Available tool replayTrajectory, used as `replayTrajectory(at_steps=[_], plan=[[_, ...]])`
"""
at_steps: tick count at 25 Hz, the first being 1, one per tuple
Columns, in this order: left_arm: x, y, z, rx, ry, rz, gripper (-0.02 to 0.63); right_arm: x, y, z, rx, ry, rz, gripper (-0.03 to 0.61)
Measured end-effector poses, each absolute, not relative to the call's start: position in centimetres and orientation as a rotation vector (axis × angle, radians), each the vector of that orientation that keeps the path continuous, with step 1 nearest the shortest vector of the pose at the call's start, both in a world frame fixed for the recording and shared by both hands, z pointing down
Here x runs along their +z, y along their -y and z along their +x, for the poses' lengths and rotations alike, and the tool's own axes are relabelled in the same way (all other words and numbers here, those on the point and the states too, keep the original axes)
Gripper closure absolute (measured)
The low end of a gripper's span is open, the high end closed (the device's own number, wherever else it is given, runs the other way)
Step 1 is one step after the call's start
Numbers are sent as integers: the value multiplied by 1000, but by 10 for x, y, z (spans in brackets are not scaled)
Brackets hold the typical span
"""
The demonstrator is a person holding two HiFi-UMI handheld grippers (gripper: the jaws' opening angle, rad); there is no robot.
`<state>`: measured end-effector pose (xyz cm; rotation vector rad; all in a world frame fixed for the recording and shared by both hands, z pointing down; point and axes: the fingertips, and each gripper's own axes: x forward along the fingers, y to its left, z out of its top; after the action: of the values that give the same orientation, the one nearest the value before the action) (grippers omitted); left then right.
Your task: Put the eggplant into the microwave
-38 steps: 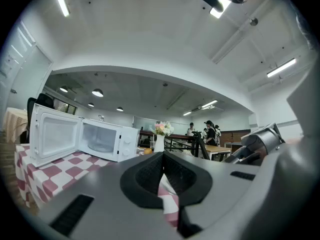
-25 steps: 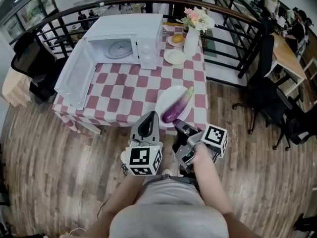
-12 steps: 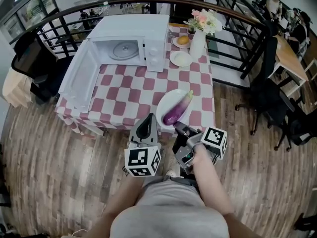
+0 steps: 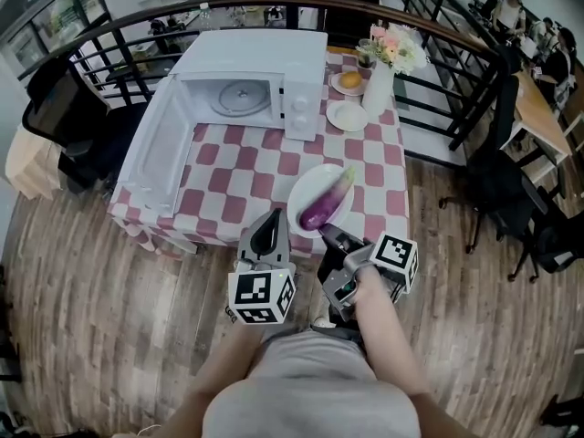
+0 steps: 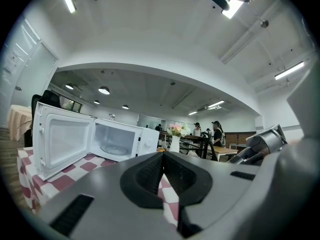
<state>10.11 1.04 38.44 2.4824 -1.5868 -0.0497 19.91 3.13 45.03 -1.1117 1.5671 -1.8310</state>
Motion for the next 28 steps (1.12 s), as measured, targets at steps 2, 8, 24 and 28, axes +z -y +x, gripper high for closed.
replayTrajectory(at_steps=[2, 8, 24, 28], plan=[[383, -4, 94, -53, 1589, 2479, 611, 449, -25, 192, -1831, -1571, -1112, 543], [383, 12, 73, -62, 1591, 2467, 611, 447, -7, 172, -1834, -1584, -1109, 543], [391, 64, 14, -84, 1602, 2421, 611, 451, 49, 115, -1848, -1611, -1116, 543], [391, 83, -4, -97, 1619, 2404, 611, 452, 66, 99, -1860, -1624, -1118, 543]])
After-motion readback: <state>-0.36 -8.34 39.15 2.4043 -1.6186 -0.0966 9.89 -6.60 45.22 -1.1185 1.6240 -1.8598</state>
